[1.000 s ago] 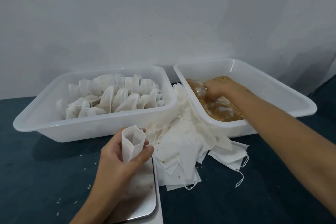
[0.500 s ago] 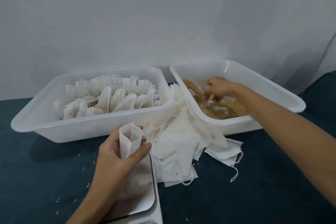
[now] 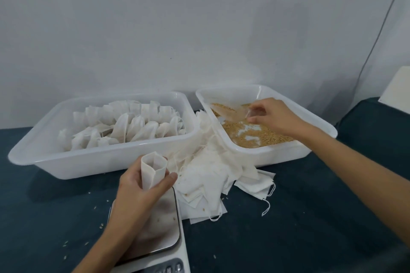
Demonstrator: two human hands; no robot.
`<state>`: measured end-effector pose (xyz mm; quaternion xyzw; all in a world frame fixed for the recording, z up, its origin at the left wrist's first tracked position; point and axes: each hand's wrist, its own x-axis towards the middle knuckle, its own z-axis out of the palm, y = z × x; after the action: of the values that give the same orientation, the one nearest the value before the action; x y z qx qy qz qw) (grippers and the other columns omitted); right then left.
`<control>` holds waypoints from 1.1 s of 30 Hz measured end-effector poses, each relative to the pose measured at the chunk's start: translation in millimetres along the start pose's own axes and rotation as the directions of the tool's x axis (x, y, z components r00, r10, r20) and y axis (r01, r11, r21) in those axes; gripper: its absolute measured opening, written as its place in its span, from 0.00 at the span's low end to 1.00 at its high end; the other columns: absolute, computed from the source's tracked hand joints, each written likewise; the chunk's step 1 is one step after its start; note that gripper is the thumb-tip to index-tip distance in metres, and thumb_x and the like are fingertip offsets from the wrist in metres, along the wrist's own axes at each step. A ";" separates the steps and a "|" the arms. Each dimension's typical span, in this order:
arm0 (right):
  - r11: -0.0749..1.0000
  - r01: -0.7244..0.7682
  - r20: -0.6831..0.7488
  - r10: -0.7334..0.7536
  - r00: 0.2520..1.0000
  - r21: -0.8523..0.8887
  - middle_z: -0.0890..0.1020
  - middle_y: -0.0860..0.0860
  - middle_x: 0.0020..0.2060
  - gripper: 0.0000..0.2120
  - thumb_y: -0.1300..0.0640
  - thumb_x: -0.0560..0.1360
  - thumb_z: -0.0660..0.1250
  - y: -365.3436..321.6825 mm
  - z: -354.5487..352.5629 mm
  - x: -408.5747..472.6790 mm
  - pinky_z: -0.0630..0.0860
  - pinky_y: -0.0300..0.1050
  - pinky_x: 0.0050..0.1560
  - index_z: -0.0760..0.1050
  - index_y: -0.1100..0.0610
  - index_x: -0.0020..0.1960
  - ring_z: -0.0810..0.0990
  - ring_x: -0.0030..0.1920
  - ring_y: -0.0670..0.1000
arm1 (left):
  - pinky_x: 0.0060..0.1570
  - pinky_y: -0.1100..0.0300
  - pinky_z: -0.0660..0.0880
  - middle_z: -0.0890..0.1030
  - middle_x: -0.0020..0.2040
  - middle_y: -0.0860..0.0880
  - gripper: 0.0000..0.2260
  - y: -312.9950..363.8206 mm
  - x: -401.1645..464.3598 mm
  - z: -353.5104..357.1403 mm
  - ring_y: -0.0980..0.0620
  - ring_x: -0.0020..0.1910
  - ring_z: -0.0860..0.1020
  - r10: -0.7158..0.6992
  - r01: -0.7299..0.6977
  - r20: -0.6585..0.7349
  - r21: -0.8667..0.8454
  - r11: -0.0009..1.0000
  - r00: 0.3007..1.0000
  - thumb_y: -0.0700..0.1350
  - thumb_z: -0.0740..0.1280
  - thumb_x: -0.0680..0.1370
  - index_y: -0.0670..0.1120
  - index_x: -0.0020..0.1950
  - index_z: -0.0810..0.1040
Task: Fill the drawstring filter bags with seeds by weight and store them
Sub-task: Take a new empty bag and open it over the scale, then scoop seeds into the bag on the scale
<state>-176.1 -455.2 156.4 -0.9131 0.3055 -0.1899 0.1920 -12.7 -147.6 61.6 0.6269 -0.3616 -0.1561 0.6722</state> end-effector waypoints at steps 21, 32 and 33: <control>0.845 0.506 0.086 -0.499 0.862 -0.170 0.79 0.29 0.48 0.17 0.56 0.72 0.77 -96.9 11.5 -56.1 0.70 0.43 0.61 0.78 0.41 0.57 0.77 0.55 0.38 | 0.47 0.55 0.79 0.85 0.46 0.55 0.15 -2.5 -15.0 -12.3 0.53 0.46 0.82 -0.036 0.036 -0.007 0.057 0.998 0.999 0.52 0.78 0.69 0.56 0.53 0.79; 0.739 0.595 0.089 -0.601 0.794 -0.315 0.78 0.34 0.47 0.17 0.58 0.72 0.77 -109.7 11.5 -53.7 0.56 0.45 0.71 0.78 0.45 0.57 0.70 0.51 0.36 | 0.46 0.54 0.80 0.85 0.50 0.53 0.17 -0.8 -17.4 -10.3 0.48 0.49 0.83 -0.037 0.036 0.020 0.053 0.998 0.999 0.52 0.76 0.71 0.53 0.58 0.79; 0.735 0.596 0.091 -0.603 0.792 -0.324 0.78 0.35 0.47 0.16 0.57 0.72 0.76 -110.9 11.5 -54.4 0.55 0.45 0.71 0.78 0.45 0.57 0.71 0.51 0.37 | 0.44 0.55 0.80 0.85 0.50 0.53 0.17 -1.0 -17.5 -10.1 0.48 0.48 0.83 -0.043 0.042 0.022 0.045 0.998 0.999 0.52 0.76 0.71 0.53 0.58 0.79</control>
<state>-157.4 -336.2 185.9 -0.9795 0.0247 -0.1957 -0.0409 -17.6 -128.8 56.0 0.6473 -0.3594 -0.1695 0.6504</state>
